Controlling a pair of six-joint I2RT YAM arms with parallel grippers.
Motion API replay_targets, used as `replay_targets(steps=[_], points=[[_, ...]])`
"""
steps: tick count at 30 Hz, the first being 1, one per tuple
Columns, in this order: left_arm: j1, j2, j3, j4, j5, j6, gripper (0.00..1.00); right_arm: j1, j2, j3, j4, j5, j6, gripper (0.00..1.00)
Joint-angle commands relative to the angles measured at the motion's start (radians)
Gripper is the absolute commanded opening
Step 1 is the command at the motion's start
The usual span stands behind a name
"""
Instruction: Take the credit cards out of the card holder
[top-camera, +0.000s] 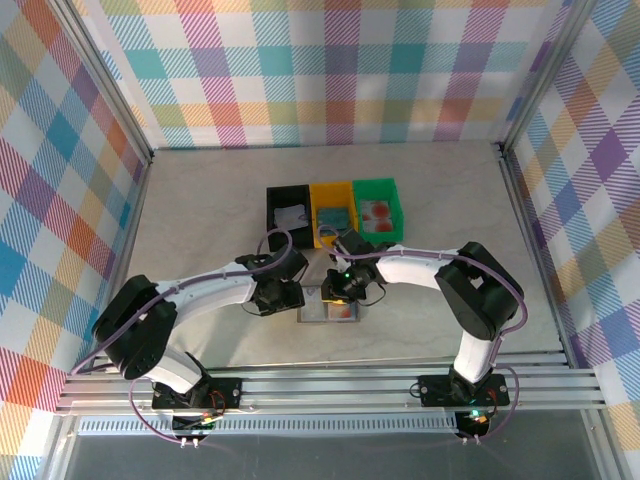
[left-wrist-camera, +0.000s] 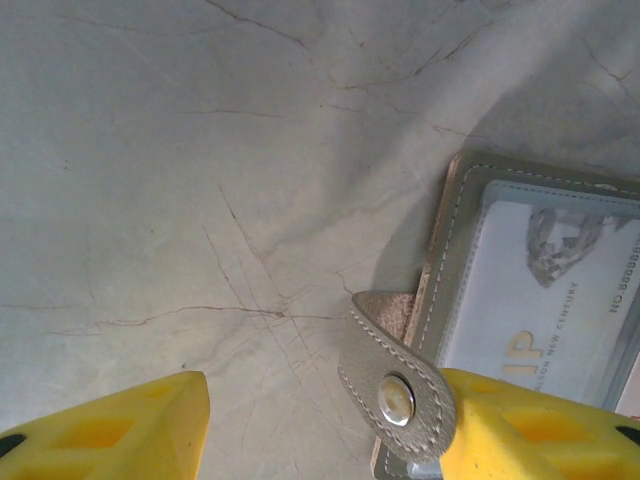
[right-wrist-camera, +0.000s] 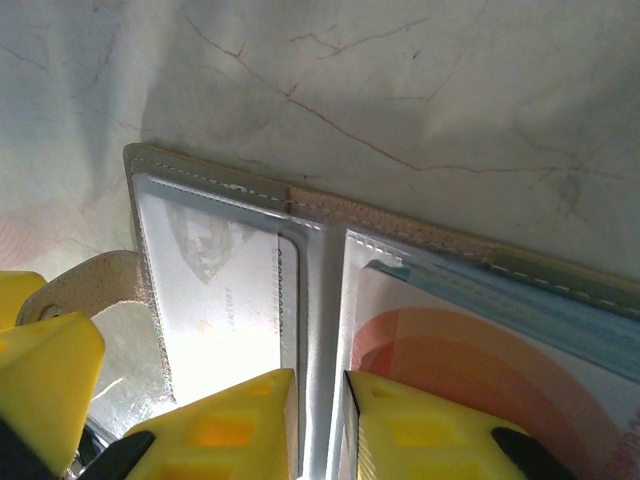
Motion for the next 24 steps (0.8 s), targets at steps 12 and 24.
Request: replay_targets(steps=[12,24], points=[[0.008,0.102,-0.078,0.082,0.065,0.011,0.55,0.006,-0.059,0.011,-0.010,-0.045,0.016,0.21],[0.001,0.161,-0.144,0.195,0.116,-0.017,0.49,0.015,-0.040,0.016,0.008,-0.052,0.054,0.19]])
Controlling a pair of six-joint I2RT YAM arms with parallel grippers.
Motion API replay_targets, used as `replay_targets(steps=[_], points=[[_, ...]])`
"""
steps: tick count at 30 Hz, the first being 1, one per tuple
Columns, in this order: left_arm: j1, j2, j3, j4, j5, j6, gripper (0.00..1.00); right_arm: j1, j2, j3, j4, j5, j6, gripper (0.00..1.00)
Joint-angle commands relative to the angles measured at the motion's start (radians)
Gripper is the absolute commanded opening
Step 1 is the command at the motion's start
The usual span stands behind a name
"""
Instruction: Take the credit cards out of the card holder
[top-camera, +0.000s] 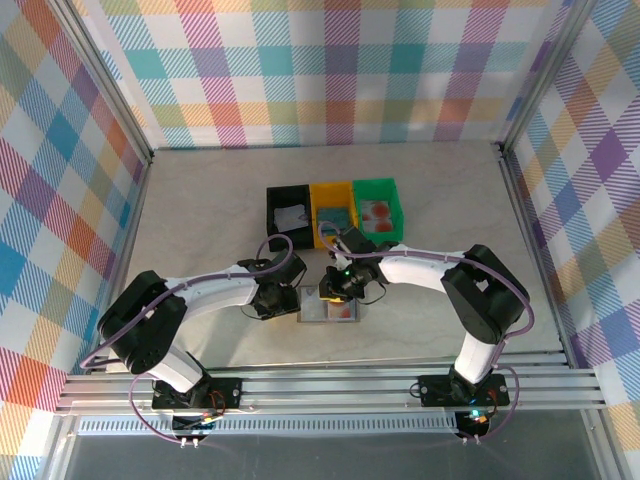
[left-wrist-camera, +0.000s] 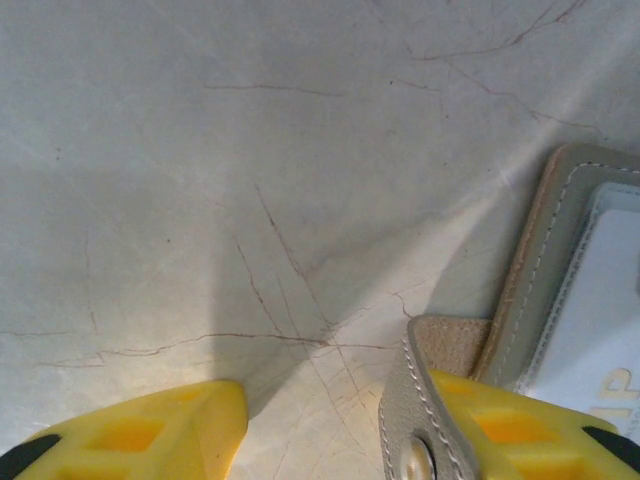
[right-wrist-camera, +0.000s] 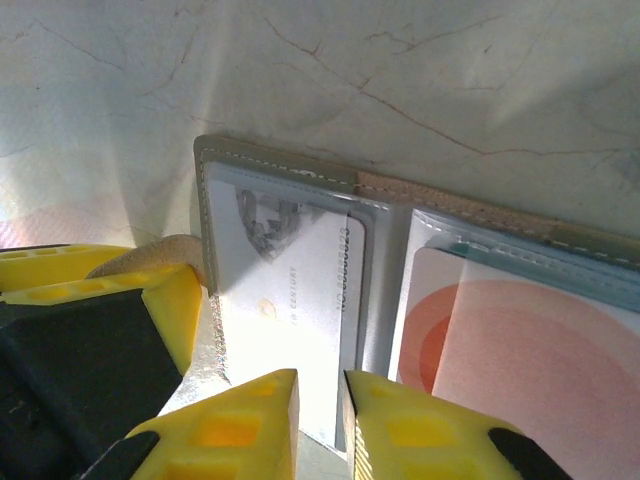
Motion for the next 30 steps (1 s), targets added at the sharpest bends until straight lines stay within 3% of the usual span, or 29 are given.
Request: replay_targets(steps=[1,11,21,30], points=[[-0.006,0.113,-0.079,0.131,0.098,-0.016,0.49,0.012,0.003,0.023,-0.014,-0.009,0.017,0.20],[-0.027,0.150,-0.092,0.168,0.112,-0.031,0.48,0.021,0.048,0.051,-0.035,0.051,0.013,0.20],[-0.038,0.143,-0.072,0.163,0.115,-0.028,0.48,0.028,0.093,0.037,-0.001,0.036,0.022,0.20],[-0.048,0.170,-0.095,0.203,0.126,-0.043,0.44,0.035,0.035,0.043,-0.043,0.084,0.021,0.24]])
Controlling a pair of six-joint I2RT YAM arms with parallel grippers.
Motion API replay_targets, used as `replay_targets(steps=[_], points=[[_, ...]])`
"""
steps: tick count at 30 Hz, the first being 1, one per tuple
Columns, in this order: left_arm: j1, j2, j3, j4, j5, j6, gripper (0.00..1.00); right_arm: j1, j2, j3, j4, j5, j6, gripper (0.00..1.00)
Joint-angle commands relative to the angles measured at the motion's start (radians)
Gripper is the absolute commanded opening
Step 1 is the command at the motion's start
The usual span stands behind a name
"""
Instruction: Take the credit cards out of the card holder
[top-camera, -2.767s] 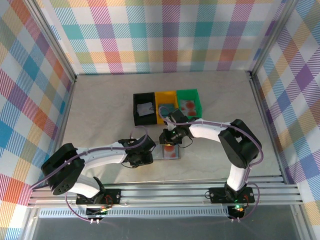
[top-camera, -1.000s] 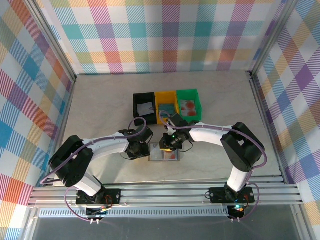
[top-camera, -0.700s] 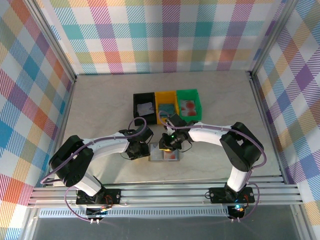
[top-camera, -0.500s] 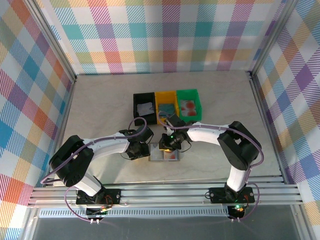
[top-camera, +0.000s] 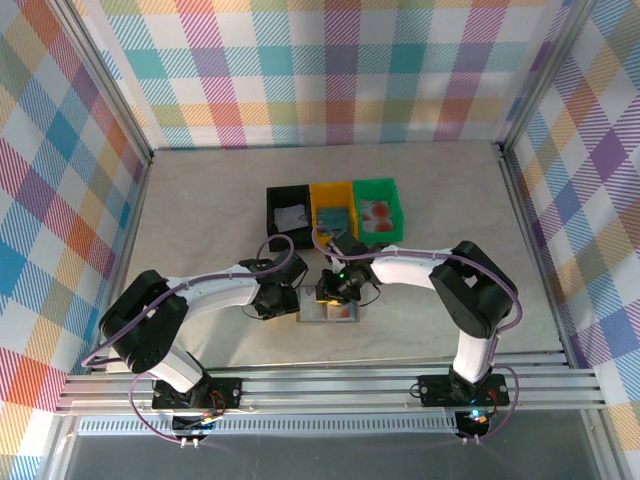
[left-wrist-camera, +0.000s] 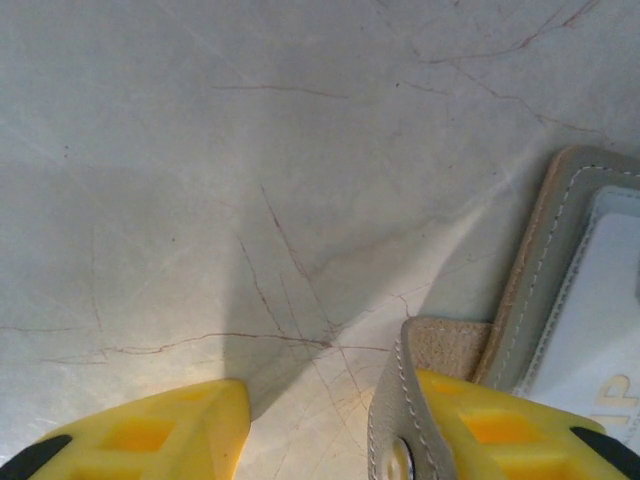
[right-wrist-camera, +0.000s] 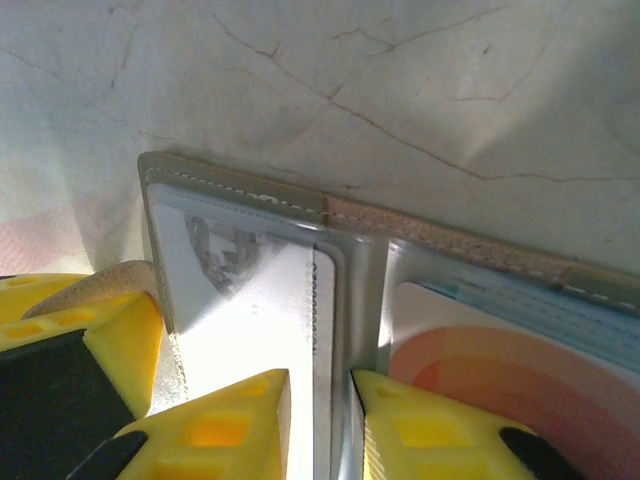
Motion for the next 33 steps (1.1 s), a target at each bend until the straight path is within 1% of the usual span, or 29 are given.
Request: replay_targets(steps=[1,10,20,26,33], points=[[-0.035,0.159,-0.096,0.209,0.138,-0.024,0.44,0.007,-0.032,0.019,-0.047,0.038,0.000,0.24],[-0.046,0.170,-0.094,0.218,0.137,-0.029,0.44,0.015,-0.004,0.031,-0.027,0.022,0.013,0.24],[-0.050,0.174,-0.096,0.229,0.141,-0.031,0.43,0.038,0.032,0.052,-0.031,0.049,0.014,0.24],[-0.052,0.176,-0.102,0.231,0.142,-0.030,0.43,0.038,0.008,0.053,-0.064,0.104,-0.007,0.24],[-0.052,0.173,-0.103,0.231,0.141,-0.027,0.43,0.040,0.013,0.074,-0.100,0.106,-0.023,0.24]])
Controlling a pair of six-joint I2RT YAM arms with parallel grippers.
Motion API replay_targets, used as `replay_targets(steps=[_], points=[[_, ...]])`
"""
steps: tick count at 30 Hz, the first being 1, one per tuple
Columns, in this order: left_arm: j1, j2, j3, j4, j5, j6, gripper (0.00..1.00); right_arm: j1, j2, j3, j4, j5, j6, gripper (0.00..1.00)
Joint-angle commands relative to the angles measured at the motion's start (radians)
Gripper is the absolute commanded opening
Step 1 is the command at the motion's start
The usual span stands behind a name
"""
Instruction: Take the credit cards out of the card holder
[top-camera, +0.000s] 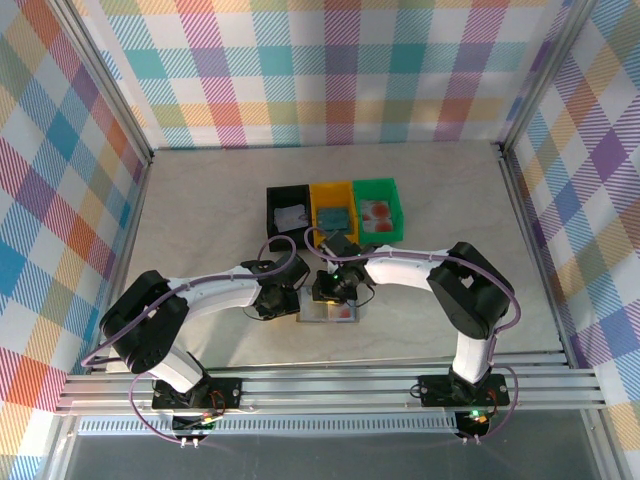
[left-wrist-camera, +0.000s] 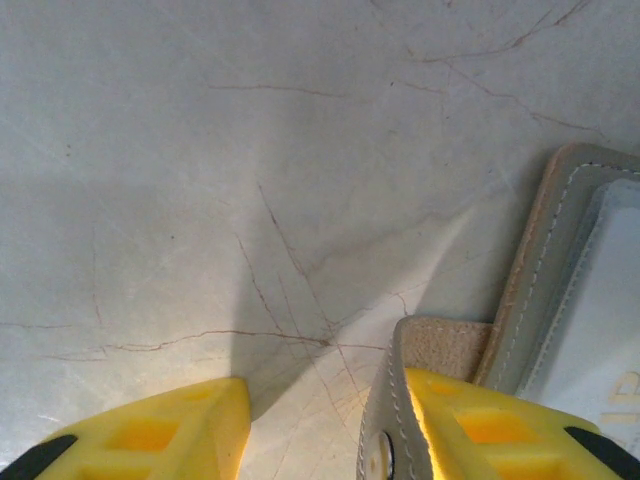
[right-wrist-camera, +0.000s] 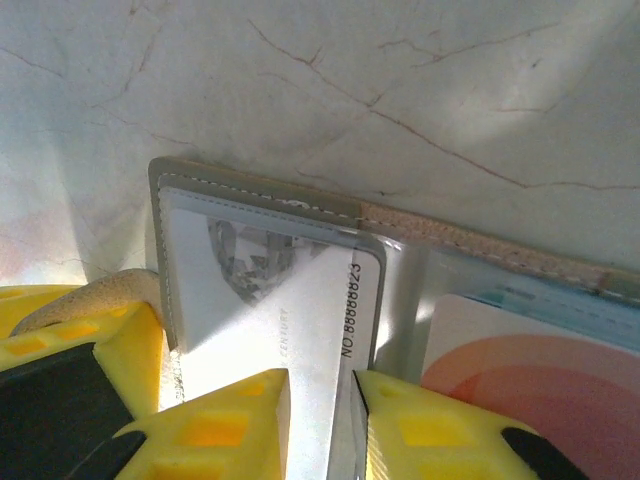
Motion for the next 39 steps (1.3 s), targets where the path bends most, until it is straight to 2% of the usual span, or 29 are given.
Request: replay_targets(steps=[1,24,39], points=[[-0.034,0.172,-0.103,0.231,0.169,-0.016,0.43,0.006,-0.001,0.018,-0.046,0.022,-0.018,0.24],[-0.033,0.178,-0.110,0.231,0.175,-0.016,0.41,0.006,0.022,0.019,-0.061,0.028,-0.020,0.23],[-0.034,0.178,-0.113,0.265,0.174,-0.017,0.41,0.015,-0.055,-0.005,0.053,-0.053,0.019,0.23]])
